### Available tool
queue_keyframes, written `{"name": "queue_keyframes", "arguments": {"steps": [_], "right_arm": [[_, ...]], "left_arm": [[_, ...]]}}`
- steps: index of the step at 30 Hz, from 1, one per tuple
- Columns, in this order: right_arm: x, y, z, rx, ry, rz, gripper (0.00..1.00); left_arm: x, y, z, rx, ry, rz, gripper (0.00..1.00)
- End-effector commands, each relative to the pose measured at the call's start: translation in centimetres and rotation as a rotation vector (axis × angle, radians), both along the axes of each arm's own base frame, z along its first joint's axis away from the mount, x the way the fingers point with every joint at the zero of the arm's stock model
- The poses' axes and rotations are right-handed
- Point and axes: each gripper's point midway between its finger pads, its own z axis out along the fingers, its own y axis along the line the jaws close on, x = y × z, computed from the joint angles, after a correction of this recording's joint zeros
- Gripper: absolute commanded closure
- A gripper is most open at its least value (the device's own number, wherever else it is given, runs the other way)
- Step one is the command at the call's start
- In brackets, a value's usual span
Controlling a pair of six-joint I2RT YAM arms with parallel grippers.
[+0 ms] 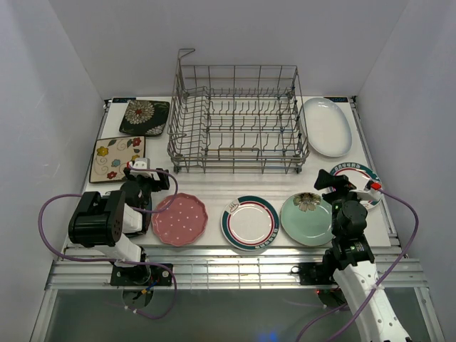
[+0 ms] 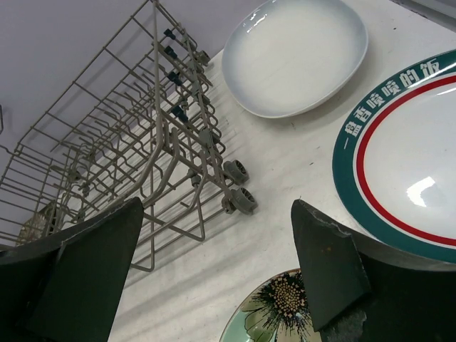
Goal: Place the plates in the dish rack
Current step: Pick up the plate from the corner of the board.
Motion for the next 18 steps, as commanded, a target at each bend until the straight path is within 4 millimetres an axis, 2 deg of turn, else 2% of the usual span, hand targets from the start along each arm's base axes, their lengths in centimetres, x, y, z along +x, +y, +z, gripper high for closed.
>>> {"name": "queue_keyframes", "arguments": {"steps": [1,18], "right_arm": [[-0.1,-0.4,0.6,0.011,-0.036,-0.022,0.1],[-0.1,-1.4,0.4,0.095,0.001,-0.102,0.1]], "left_arm": [[0.5,-0.3,0.9,0.003,-0.028,-0.019,0.02],[0.5,-0.4,0.9,0.003,-0.029,-0.021,0.02]]}}
